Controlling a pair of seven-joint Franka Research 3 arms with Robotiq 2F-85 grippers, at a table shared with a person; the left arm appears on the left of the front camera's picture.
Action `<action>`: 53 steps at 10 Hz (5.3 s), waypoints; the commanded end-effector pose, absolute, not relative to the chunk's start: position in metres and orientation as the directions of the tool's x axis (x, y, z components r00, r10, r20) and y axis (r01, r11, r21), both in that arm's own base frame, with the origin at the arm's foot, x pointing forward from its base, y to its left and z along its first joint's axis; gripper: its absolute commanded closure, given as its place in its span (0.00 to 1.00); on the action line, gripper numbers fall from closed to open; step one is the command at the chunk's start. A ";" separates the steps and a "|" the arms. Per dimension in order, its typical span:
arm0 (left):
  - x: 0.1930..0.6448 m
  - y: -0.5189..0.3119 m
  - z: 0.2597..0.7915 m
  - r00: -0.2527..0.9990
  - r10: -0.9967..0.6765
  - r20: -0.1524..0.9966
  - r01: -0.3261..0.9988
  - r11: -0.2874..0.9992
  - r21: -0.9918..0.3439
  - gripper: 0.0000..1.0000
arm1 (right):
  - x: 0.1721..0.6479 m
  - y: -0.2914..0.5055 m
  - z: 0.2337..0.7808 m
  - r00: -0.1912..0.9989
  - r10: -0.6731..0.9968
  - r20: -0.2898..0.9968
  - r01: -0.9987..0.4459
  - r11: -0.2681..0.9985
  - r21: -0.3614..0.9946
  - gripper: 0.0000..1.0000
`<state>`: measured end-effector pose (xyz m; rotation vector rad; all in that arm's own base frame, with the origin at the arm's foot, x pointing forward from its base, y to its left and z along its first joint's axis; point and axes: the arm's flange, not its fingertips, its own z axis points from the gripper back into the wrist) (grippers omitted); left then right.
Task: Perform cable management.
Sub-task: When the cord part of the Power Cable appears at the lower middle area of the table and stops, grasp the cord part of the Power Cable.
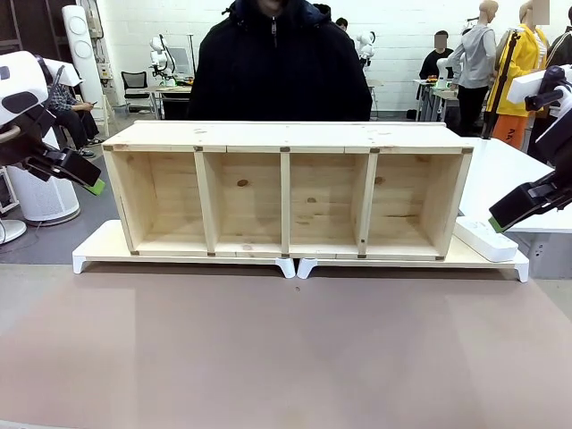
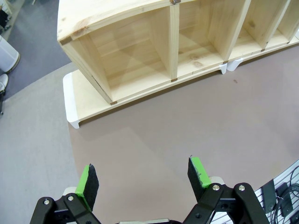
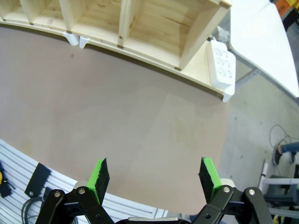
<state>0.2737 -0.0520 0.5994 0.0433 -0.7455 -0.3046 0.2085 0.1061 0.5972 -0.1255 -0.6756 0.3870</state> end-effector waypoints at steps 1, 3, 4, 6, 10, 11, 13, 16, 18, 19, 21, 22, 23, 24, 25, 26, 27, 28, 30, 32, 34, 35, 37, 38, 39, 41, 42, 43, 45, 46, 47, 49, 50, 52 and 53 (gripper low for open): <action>0.274 -0.051 0.600 0.691 -0.291 0.662 0.255 0.955 0.154 0.00 | 0.209 0.105 0.597 0.713 0.386 0.585 -0.305 0.922 -0.237 0.00; 0.274 -0.051 0.600 0.691 -0.291 0.662 0.255 0.955 0.154 0.00 | 0.209 0.105 0.597 0.713 0.386 0.585 -0.305 0.922 -0.237 0.00; 0.274 -0.051 0.600 0.691 -0.291 0.662 0.255 0.955 0.154 0.00 | 0.209 0.105 0.597 0.713 0.386 0.585 -0.305 0.922 -0.237 0.00; 0.274 -0.051 0.600 0.691 -0.291 0.662 0.255 0.955 0.154 0.00 | 0.209 0.105 0.597 0.713 0.386 0.585 -0.305 0.922 -0.237 0.00; 0.274 -0.051 0.600 0.691 -0.291 0.662 0.255 0.955 0.154 0.00 | 0.209 0.105 0.597 0.713 0.386 0.585 -0.305 0.922 -0.237 0.00; 0.274 -0.051 0.600 0.691 -0.291 0.662 0.255 0.955 0.154 0.00 | 0.209 0.105 0.597 0.713 0.386 0.585 -0.305 0.922 -0.237 0.00; 0.274 -0.051 0.600 0.691 -0.291 0.662 0.255 0.955 0.154 0.00 | 0.209 0.105 0.597 0.713 0.386 0.585 -0.305 0.922 -0.237 0.00; 0.274 -0.051 0.600 0.691 -0.291 0.662 0.255 0.955 0.154 0.00 | 0.209 0.105 0.597 0.713 0.386 0.585 -0.305 0.922 -0.237 0.00; 0.274 -0.051 0.600 0.691 -0.291 0.662 0.255 0.955 0.154 0.00 | 0.209 0.105 0.597 0.713 0.386 0.585 -0.305 0.922 -0.237 0.00; 0.274 -0.051 0.600 0.691 -0.291 0.662 0.255 0.955 0.154 0.00 | 0.209 0.105 0.597 0.713 0.386 0.585 -0.305 0.922 -0.237 0.00; 0.274 -0.051 0.600 0.691 -0.291 0.662 0.255 0.955 0.154 0.00 | 0.209 0.105 0.597 0.713 0.386 0.585 -0.305 0.922 -0.237 0.00; 0.274 -0.051 0.600 0.691 -0.291 0.662 0.255 0.955 0.154 0.00 | 0.209 0.105 0.597 0.713 0.386 0.585 -0.305 0.922 -0.237 0.00; 0.274 -0.051 0.600 0.691 -0.291 0.662 0.255 0.955 0.154 0.00 | 0.209 0.105 0.597 0.713 0.386 0.585 -0.305 0.922 -0.237 0.00; 0.274 -0.051 0.600 0.691 -0.291 0.662 0.255 0.955 0.154 0.00 | 0.209 0.105 0.597 0.713 0.386 0.585 -0.305 0.922 -0.237 0.00; 0.274 -0.051 0.600 0.691 -0.291 0.662 0.255 0.955 0.154 0.00 | 0.209 0.105 0.597 0.713 0.386 0.585 -0.305 0.922 -0.237 0.00; 0.274 -0.051 0.600 0.691 -0.291 0.662 0.255 0.955 0.154 0.00 | 0.209 0.105 0.597 0.713 0.386 0.585 -0.305 0.922 -0.237 0.00; 0.274 -0.051 0.600 0.691 -0.291 0.662 0.255 0.955 0.154 0.00 | 0.209 0.105 0.597 0.713 0.386 0.585 -0.305 0.922 -0.237 0.00; 0.274 -0.051 0.600 0.691 -0.291 0.662 0.255 0.955 0.154 0.00 | 0.209 0.105 0.597 0.713 0.386 0.585 -0.305 0.922 -0.237 0.00; 0.274 -0.051 0.600 0.691 -0.291 0.662 0.255 0.955 0.154 0.00 | 0.209 0.105 0.597 0.713 0.386 0.585 -0.305 0.922 -0.237 0.00; 0.274 -0.051 0.600 0.691 -0.291 0.662 0.255 0.955 0.154 0.00 | 0.209 0.105 0.597 0.713 0.386 0.585 -0.305 0.922 -0.237 0.00; 0.274 -0.051 0.600 0.691 -0.291 0.662 0.255 0.955 0.154 0.00 | 0.209 0.105 0.597 0.713 0.386 0.585 -0.305 0.922 -0.237 0.00; 0.274 -0.051 0.600 0.691 -0.291 0.662 0.255 0.955 0.154 0.00 | 0.209 0.105 0.597 0.713 0.386 0.585 -0.305 0.922 -0.237 0.00; 0.274 -0.051 0.600 0.691 -0.291 0.662 0.255 0.955 0.154 0.00 | 0.209 0.105 0.597 0.713 0.386 0.585 -0.305 0.922 -0.237 0.00; 0.274 -0.051 0.600 0.691 -0.291 0.662 0.255 0.955 0.154 0.00 | 0.209 0.105 0.597 0.713 0.386 0.585 -0.305 0.922 -0.237 0.00; 0.274 -0.051 0.600 0.691 -0.291 0.662 0.255 0.955 0.154 0.00 | 0.209 0.105 0.597 0.713 0.386 0.585 -0.305 0.922 -0.237 0.00; 0.274 -0.051 0.600 0.691 -0.291 0.662 0.255 0.955 0.154 0.00 | 0.209 0.105 0.597 0.713 0.386 0.585 -0.305 0.922 -0.237 0.00; 0.274 -0.051 0.600 0.691 -0.291 0.662 0.255 0.955 0.154 0.00 | 0.209 0.105 0.597 0.713 0.386 0.585 -0.305 0.922 -0.237 0.00; 0.274 -0.051 0.600 0.691 -0.291 0.662 0.255 0.955 0.154 0.00 | 0.209 0.105 0.597 0.713 0.386 0.585 -0.305 0.922 -0.237 0.00; 0.274 -0.051 0.600 0.691 -0.291 0.662 0.255 0.955 0.154 0.00 | 0.209 0.105 0.597 0.713 0.386 0.585 -0.305 0.922 -0.237 0.00; 0.274 -0.051 0.600 0.691 -0.291 0.662 0.255 0.955 0.154 0.00 | 0.209 0.105 0.597 0.713 0.386 0.585 -0.305 0.922 -0.237 0.00; 0.274 -0.051 0.600 0.691 -0.291 0.662 0.255 0.955 0.154 0.00 | 0.209 0.105 0.597 0.713 0.386 0.585 -0.305 0.922 -0.237 0.00; 0.274 -0.051 0.600 0.691 -0.291 0.662 0.255 0.955 0.154 0.00 | 0.209 0.105 0.597 0.713 0.386 0.585 -0.305 0.922 -0.237 0.00; 0.274 -0.051 0.600 0.691 -0.291 0.662 0.255 0.955 0.154 0.00 | 0.209 0.105 0.597 0.713 0.386 0.585 -0.305 0.922 -0.237 0.00; 0.274 -0.051 0.600 0.691 -0.291 0.662 0.255 0.955 0.154 0.00 | 0.209 0.105 0.597 0.713 0.386 0.585 -0.305 0.922 -0.237 0.00; 0.274 -0.051 0.600 0.691 -0.291 0.662 0.255 0.955 0.154 0.00 | 0.209 0.105 0.597 0.713 0.386 0.585 -0.305 0.922 -0.237 0.00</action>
